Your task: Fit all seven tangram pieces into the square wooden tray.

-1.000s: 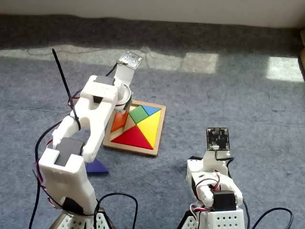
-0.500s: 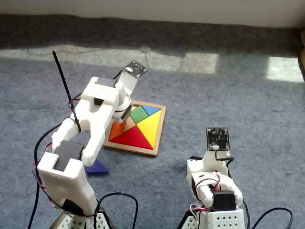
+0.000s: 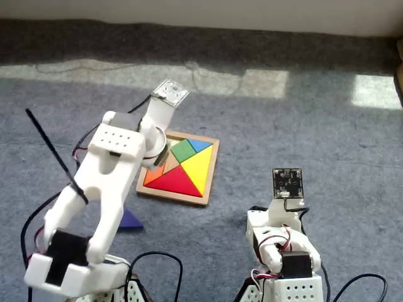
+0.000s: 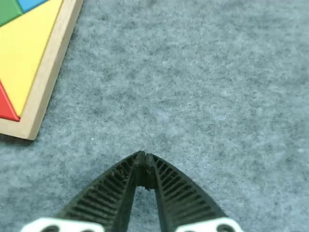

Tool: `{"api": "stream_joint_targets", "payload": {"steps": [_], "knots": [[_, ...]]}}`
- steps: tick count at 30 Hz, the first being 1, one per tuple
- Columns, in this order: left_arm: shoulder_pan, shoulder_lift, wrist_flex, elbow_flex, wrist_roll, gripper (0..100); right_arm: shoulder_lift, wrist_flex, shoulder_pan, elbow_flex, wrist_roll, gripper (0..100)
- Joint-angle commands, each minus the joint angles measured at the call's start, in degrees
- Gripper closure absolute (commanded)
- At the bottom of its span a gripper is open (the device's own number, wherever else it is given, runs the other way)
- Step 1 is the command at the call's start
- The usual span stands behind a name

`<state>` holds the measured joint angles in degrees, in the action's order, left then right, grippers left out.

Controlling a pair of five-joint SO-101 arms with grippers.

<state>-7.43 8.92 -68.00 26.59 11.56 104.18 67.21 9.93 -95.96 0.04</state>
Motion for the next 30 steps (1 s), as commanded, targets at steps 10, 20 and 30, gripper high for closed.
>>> {"api": "stream_joint_targets", "payload": {"steps": [10, 20, 30], "knots": [[14.5, 16.6, -0.7, 19.4, -3.9, 77, 1.0, 0.4, -0.7, -7.7, -0.1, 99.2], [17.3, 16.9, -0.7, 28.9, -4.3, 77, 1.0, 0.4, -0.7, -7.7, -0.1, 99.2], [14.5, 16.4, -0.2, 33.3, -35.3, 83, 1.0, 0.4, -0.7, -7.7, -0.1, 99.2]]}}
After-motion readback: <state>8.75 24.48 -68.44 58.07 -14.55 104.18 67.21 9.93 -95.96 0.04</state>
